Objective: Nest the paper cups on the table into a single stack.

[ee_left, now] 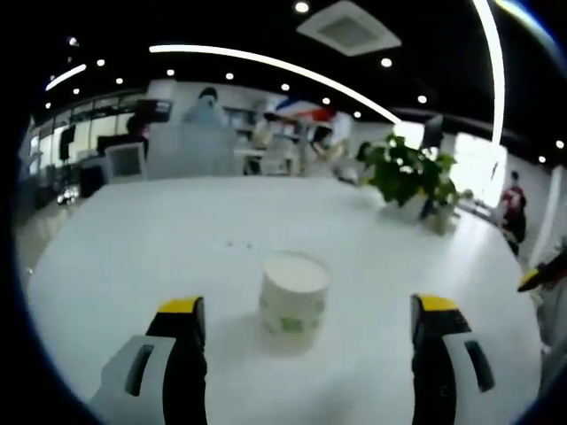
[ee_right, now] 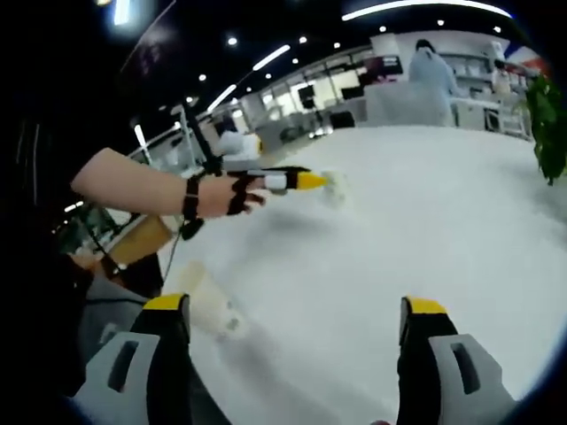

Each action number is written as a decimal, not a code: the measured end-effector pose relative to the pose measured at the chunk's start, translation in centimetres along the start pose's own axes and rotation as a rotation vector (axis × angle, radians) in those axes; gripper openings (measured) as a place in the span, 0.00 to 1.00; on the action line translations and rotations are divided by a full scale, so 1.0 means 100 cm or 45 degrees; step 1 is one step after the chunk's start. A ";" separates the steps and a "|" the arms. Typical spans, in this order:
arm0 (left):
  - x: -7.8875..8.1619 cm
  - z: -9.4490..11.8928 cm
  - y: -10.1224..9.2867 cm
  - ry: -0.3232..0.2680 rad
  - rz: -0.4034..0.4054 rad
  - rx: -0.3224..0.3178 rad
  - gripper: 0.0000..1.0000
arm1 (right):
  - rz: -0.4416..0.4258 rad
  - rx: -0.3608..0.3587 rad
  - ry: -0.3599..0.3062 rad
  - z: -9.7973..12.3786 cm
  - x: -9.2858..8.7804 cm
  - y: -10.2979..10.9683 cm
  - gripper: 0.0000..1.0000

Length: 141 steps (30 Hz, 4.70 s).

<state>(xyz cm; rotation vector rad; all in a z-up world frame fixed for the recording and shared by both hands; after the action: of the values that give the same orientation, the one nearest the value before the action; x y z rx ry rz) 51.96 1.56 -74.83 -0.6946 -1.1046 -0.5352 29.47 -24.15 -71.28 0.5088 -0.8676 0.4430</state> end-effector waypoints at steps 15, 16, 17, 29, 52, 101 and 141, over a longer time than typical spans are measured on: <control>0.001 -0.024 0.007 0.015 -0.037 0.015 0.86 | -0.033 -0.007 0.029 0.001 -0.008 -0.005 0.96; 0.001 -0.026 0.007 0.015 -0.035 0.016 0.85 | -0.034 -0.009 0.026 0.001 -0.007 -0.006 0.96; 0.001 -0.027 0.008 0.015 -0.034 0.016 0.84 | -0.035 -0.009 0.025 0.002 -0.007 -0.007 0.96; 0.005 -0.039 0.011 0.031 -0.070 -0.006 0.67 | -0.054 -0.019 0.030 0.004 -0.010 -0.010 0.96; 0.005 -0.040 0.008 0.065 -0.113 -0.060 0.40 | -0.059 -0.034 0.036 0.007 -0.013 -0.011 0.95; 0.062 0.046 -0.052 -0.051 -0.052 -0.135 0.38 | 0.019 -0.064 -0.105 0.043 0.004 0.027 0.95; 0.096 0.134 -0.130 -0.147 -0.039 -0.289 0.38 | 0.014 -0.133 -0.259 0.066 0.005 0.082 0.95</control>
<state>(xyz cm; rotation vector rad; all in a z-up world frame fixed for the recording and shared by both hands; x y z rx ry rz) 38.13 2.15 -59.09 -0.9163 -1.1745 -0.6596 21.22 -21.43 -65.30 0.4580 -1.0837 0.3579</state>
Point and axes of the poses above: the point that each gripper's makers call its tool centre point, and the gripper's own axes: z roughly backward along the fingers, y roughly to its left, x roughly out of its top, the point moved 8 cm from there along z, roughly backward along the fingers, and after that the axes turned 10 degrees about -x, right-handed, at the moved point
